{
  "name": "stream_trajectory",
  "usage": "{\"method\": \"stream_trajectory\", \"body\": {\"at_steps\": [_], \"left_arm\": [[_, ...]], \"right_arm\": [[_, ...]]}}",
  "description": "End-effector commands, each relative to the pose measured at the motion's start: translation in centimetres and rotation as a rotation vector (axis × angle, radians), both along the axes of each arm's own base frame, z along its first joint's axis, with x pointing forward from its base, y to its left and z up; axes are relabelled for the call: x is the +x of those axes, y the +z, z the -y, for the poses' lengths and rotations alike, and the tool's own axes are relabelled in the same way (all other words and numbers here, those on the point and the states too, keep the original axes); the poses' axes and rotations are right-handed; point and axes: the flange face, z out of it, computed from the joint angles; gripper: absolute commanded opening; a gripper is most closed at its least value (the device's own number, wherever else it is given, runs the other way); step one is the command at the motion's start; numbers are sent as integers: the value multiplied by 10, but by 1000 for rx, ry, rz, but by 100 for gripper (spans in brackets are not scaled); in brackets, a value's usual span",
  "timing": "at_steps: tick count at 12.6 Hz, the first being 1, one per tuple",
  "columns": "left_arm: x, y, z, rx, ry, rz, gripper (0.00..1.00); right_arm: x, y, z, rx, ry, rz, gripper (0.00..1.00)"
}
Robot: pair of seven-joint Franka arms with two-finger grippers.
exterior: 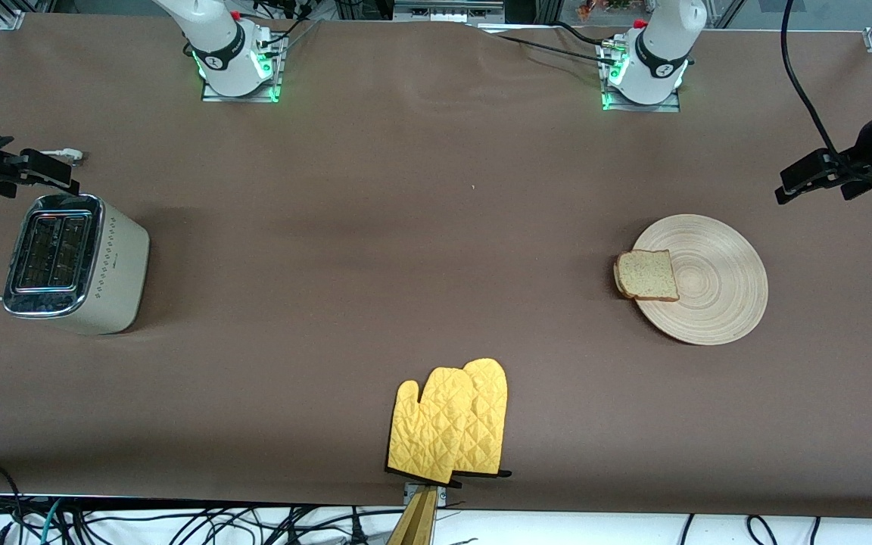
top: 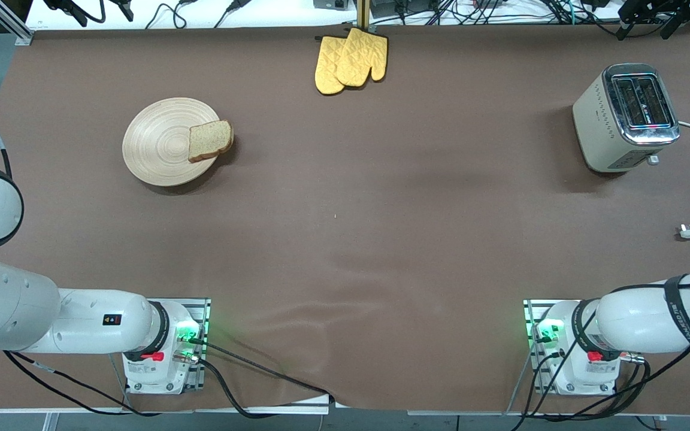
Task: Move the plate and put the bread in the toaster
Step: 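Lower the left gripper toward the rim of the wooden plate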
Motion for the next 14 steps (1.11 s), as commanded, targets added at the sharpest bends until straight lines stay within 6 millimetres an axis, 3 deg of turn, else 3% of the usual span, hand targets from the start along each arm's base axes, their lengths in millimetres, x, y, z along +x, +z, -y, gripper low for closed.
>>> {"method": "stream_trajectory", "body": {"at_steps": [1, 5, 14], "left_arm": [[8, 7, 6, 28, -6, 48, 100], [10, 8, 0, 29, 3, 65, 100], [-7, 8, -24, 32, 40, -29, 100]], "right_arm": [[0, 4, 2, 2, 2, -3, 100], [0, 4, 1, 3, 7, -5, 100], [0, 4, 1, 4, 4, -5, 100]]}}
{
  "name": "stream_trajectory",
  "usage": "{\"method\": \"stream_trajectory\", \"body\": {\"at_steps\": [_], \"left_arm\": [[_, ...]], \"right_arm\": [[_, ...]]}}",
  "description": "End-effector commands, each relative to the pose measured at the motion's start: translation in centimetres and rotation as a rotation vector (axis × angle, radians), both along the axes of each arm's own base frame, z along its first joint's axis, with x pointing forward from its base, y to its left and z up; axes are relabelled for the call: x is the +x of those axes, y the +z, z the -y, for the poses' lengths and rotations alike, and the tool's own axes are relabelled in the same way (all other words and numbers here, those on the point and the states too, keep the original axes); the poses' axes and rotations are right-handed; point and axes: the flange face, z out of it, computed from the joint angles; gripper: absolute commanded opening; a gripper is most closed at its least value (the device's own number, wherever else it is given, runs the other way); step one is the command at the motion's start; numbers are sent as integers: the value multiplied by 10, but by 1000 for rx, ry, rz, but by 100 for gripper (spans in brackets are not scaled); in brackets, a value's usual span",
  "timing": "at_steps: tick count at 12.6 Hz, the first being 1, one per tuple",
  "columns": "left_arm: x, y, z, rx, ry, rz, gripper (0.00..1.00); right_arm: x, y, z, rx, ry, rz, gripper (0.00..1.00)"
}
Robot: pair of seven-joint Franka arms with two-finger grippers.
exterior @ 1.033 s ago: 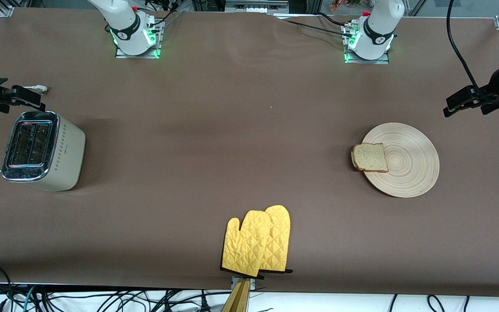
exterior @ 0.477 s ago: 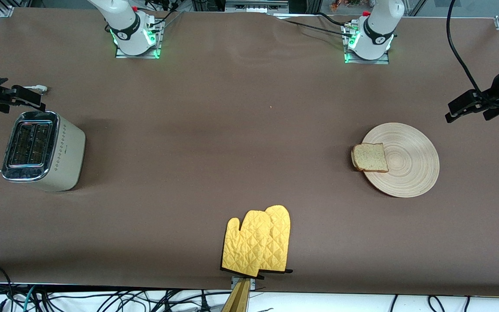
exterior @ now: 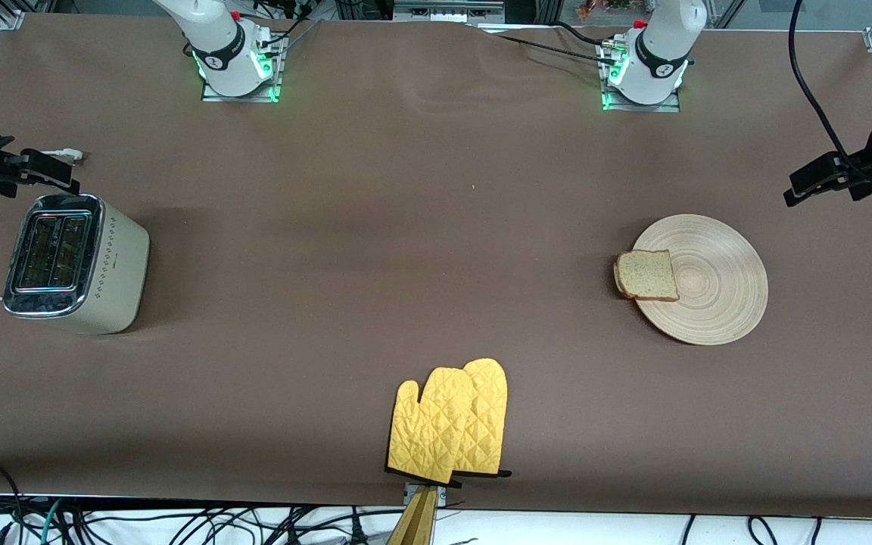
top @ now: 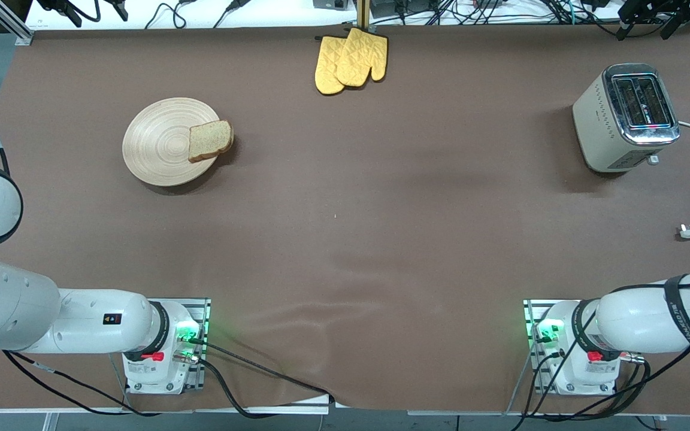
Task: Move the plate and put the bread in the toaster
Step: 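Lower the left gripper toward the rim of the wooden plate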
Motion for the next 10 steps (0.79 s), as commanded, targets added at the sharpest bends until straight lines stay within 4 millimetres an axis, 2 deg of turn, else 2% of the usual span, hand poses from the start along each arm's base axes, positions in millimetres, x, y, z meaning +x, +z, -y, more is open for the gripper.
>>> {"method": "stream_trajectory", "body": {"at_steps": [1, 4, 6, 10], "left_arm": [[-6, 8, -11, 33, 12, -22, 100], [-2, 9, -13, 64, 6, 0, 100], [3, 9, -4, 66, -11, 32, 100], [3, 7, -2, 64, -16, 29, 100]], "right_arm": [[0, 4, 1, 4, 2, -4, 100], [0, 4, 6, 3, -7, -4, 100], [0, 4, 6, 3, -7, -3, 100], [0, 3, 6, 5, -7, -4, 100]]}}
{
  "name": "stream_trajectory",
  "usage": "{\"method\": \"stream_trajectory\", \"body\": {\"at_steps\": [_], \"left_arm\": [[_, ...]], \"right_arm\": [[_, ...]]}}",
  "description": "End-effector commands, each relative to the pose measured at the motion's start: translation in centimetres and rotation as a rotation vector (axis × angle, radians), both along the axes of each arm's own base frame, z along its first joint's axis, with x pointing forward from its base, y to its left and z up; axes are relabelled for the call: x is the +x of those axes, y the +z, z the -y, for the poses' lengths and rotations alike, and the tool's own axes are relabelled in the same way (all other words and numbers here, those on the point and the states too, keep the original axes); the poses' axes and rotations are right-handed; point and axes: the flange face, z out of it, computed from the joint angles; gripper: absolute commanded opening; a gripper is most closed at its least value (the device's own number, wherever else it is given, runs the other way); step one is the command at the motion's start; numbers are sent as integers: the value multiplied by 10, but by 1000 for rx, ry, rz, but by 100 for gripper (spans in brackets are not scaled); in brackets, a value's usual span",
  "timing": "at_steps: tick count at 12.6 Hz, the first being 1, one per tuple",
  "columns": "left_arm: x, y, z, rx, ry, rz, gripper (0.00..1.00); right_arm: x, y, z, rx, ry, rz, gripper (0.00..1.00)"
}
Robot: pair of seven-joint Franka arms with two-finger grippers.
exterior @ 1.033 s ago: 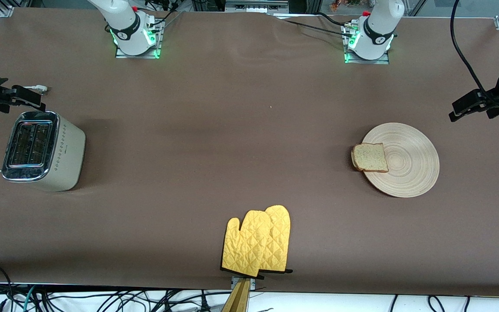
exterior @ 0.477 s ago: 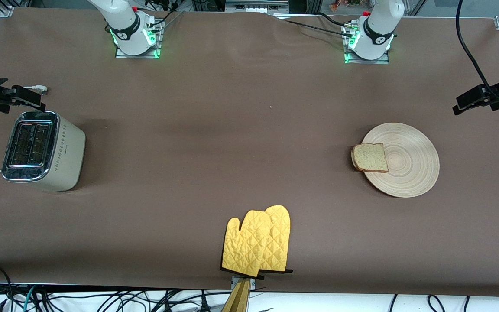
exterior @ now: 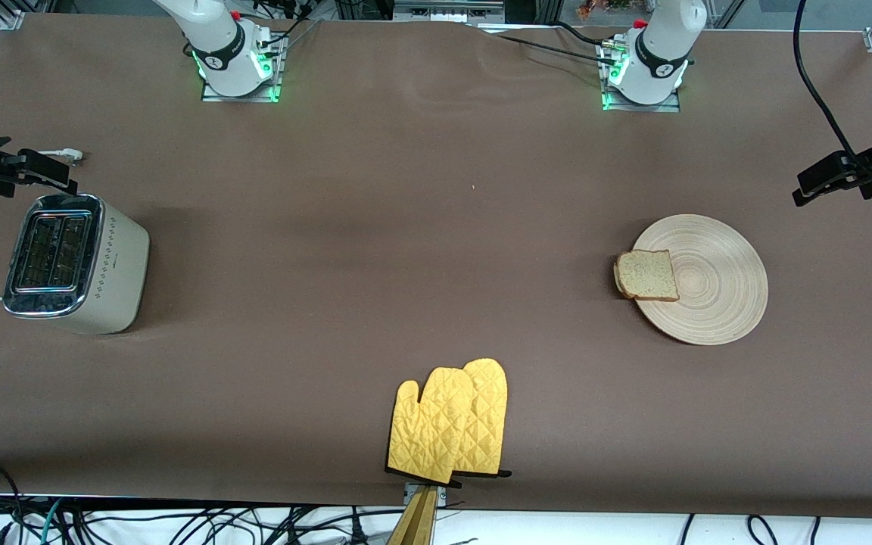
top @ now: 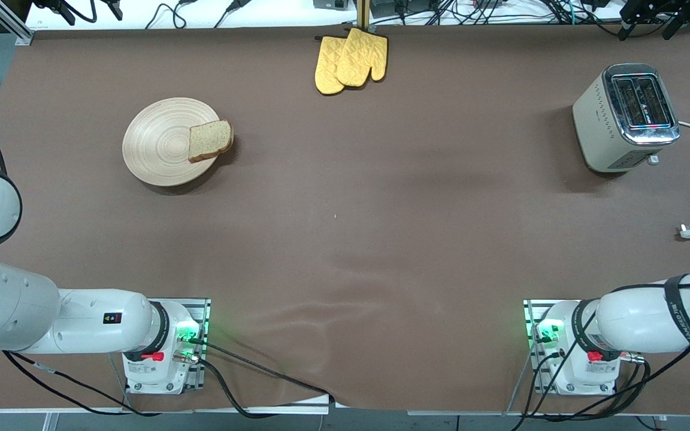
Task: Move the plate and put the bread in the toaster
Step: 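Lower the left gripper toward the rim of the wooden plate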
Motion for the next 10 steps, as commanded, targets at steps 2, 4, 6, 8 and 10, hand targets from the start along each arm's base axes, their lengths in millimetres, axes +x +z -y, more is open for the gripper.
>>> {"method": "stream_trajectory", "body": {"at_steps": [2, 4, 6, 8, 10], "left_arm": [[1, 5, 0, 32, -13, 5, 100], [1, 4, -1, 30, -12, 0, 100], [-3, 0, -5, 28, -2, -34, 100], [-3, 0, -10, 24, 13, -35, 100], [-4, -4, -19, 19, 31, -51, 100]], "right_arm": [[0, 4, 3, 5, -1, -3, 100], [0, 4, 3, 5, -1, -3, 100], [1, 2, 3, 5, -1, -8, 100], [1, 2, 3, 5, -1, -8, 100], [1, 2, 3, 5, -2, -8, 100]]}}
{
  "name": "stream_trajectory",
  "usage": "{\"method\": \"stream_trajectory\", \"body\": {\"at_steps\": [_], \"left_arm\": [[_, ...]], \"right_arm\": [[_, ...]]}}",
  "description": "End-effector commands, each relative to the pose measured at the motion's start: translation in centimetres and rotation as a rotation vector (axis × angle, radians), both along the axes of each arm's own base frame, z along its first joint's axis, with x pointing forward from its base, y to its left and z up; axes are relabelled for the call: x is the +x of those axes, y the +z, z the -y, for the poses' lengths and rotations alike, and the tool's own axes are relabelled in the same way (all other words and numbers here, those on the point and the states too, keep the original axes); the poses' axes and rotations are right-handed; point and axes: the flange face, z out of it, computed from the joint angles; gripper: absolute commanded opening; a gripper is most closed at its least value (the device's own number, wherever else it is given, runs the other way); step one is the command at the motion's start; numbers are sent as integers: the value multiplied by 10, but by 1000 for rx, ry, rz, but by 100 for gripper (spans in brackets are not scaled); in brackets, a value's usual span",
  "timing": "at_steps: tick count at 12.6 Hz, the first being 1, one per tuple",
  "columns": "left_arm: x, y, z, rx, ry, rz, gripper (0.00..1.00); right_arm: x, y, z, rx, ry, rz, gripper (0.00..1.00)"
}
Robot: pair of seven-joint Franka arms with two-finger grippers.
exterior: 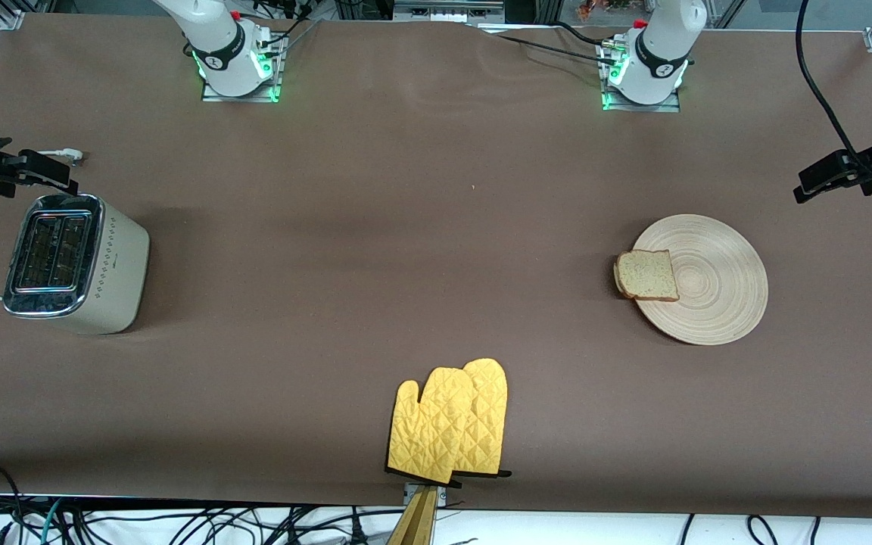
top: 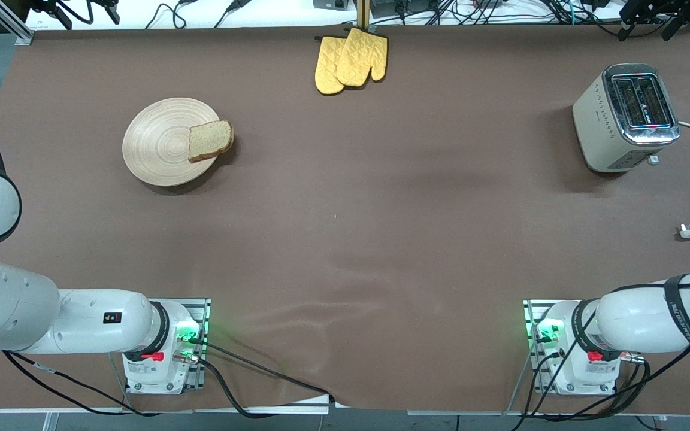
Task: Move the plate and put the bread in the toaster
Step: 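Lower the left gripper toward the rim of the wooden plate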
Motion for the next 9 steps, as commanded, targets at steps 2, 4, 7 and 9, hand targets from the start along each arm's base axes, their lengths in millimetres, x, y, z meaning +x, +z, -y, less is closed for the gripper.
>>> {"method": "stream_trajectory", "body": {"at_steps": [2, 4, 7, 9], "left_arm": [[0, -20, -7, 27, 4, -55, 100], [0, -17, -9, 16, 3, -24, 100], [0, -58, -18, 25, -3, -80, 100], [4, -76, -58, -5, -45, -100, 100]], "right_arm": [[0, 3, 3, 5, -2, -5, 100], [0, 3, 3, 5, -2, -5, 100], [0, 3, 4, 5, -4, -5, 100], [0, 3, 4, 5, -4, -5, 100]]}}
